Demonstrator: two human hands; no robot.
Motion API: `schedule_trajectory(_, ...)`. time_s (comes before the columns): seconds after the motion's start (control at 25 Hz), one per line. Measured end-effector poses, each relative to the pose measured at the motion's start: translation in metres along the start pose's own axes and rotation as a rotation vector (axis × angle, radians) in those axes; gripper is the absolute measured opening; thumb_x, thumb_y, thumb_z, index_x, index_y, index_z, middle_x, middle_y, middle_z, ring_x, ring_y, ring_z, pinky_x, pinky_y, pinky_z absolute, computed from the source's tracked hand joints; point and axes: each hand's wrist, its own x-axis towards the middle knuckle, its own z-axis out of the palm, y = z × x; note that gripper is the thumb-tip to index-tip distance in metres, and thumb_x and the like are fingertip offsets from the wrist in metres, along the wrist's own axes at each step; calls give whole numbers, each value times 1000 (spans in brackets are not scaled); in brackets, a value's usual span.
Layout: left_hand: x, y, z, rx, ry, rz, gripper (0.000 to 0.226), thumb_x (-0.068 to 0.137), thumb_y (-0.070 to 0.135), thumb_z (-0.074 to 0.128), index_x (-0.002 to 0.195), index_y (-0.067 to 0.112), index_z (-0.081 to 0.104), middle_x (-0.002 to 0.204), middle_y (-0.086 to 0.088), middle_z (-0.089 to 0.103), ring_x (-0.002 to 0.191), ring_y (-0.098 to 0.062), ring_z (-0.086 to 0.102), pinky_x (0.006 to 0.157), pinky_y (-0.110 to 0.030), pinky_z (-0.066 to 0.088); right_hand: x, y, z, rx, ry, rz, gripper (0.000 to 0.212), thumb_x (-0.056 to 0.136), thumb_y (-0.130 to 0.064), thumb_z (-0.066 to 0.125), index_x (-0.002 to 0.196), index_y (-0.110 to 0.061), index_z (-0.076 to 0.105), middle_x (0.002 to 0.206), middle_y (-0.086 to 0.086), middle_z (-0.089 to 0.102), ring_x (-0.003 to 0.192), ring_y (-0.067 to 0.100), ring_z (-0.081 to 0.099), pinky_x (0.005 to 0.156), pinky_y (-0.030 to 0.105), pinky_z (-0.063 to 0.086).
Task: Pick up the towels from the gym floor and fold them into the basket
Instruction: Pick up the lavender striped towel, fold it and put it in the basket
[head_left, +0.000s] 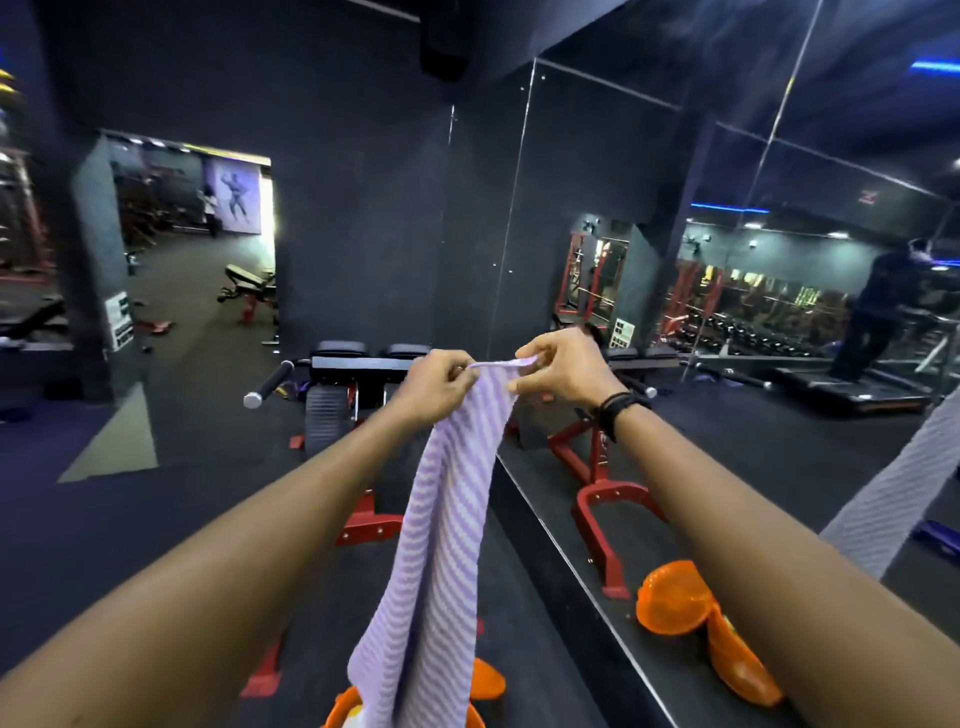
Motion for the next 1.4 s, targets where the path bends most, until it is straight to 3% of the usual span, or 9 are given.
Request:
schedule_trajectory(0.16, 9, 10, 6, -24, 8, 86, 18, 94, 13, 56, 79, 7, 64, 67, -10, 55, 64, -12, 42, 60, -25, 33, 11, 13, 11, -155, -224, -280, 36, 69, -35, 84, 57, -22, 53, 58, -4, 45, 55, 6, 34, 53, 22, 29)
schedule_trajectory(0.48, -17, -74, 20, 65, -14, -186, 23, 94, 14, 50, 72, 19, 54, 68, 1, 54, 67, -14, 46, 65, -30, 36, 41, 22, 18, 492, 91, -103, 20, 88, -14, 63, 70, -11, 55, 62, -2, 51, 61, 10, 44, 57, 26, 35)
schedule_trajectory(0.6, -15, -86, 16, -220, 136, -245, 27, 94, 25, 52, 67, 19, 55, 67, 4, 54, 67, -11, 47, 68, -32, 37, 42, 28, 19, 515, 156, -21, 17, 89, -13, 62, 76, -15, 52, 69, 0, 51, 64, 10, 43, 58, 25, 36)
schedule_trajectory(0.8, 14, -42, 2, -385, 53, -55, 23, 93, 24, 59, 72, 20, 66, 68, 7, 64, 66, -6, 54, 62, -26, 40, 36, 13, 46, 237, -308, -115, 36, 71, -33, 82, 100, -18, 66, 97, -6, 67, 85, 3, 60, 79, 21, 48)
schedule_trajectory(0.88, 18, -38, 0, -385, 81, -31, 19, 89, 29, 63, 72, 24, 69, 70, 6, 68, 67, -6, 56, 63, -27, 43, 37, 8, 55, 113, -407, -157, 31, 70, -34, 82, 83, -12, 66, 75, -5, 61, 67, 7, 51, 65, 29, 43)
schedule_trajectory(1.0, 14, -54, -10, -246, 137, -33, 15, 86, 30, 68, 75, 19, 67, 69, 5, 66, 62, -4, 52, 60, -24, 38, 43, 7, 54, 58, -238, -184, 41, 83, -27, 72, 58, -11, 44, 58, -4, 37, 59, 10, 31, 57, 29, 27)
schedule_trajectory(1.16, -1, -85, -14, 103, -1, -216, 24, 92, 20, 58, 69, 24, 53, 69, 3, 56, 64, -9, 46, 56, -24, 32, 49, 4, 51, 319, -41, -107, 41, 88, -30, 60, 59, -15, 37, 61, -3, 32, 62, 11, 30, 57, 29, 25)
schedule_trajectory(1.28, -5, -85, -10, -265, 55, -262, 24, 100, 18, 43, 77, 19, 49, 74, 4, 47, 71, -10, 42, 58, -25, 32, 50, 0, 54, 424, 25, -46, 34, 83, -38, 61, 69, -11, 45, 67, -1, 38, 64, 12, 35, 59, 29, 30)
schedule_trajectory(1.4, 5, -56, -16, -405, 92, -112, 20, 98, 18, 51, 78, 16, 53, 70, 9, 48, 65, -3, 41, 60, -19, 34, 43, -12, 56, 260, -258, -166, 20, 81, -32, 74, 90, -18, 63, 80, -7, 60, 74, 0, 51, 67, 17, 42)
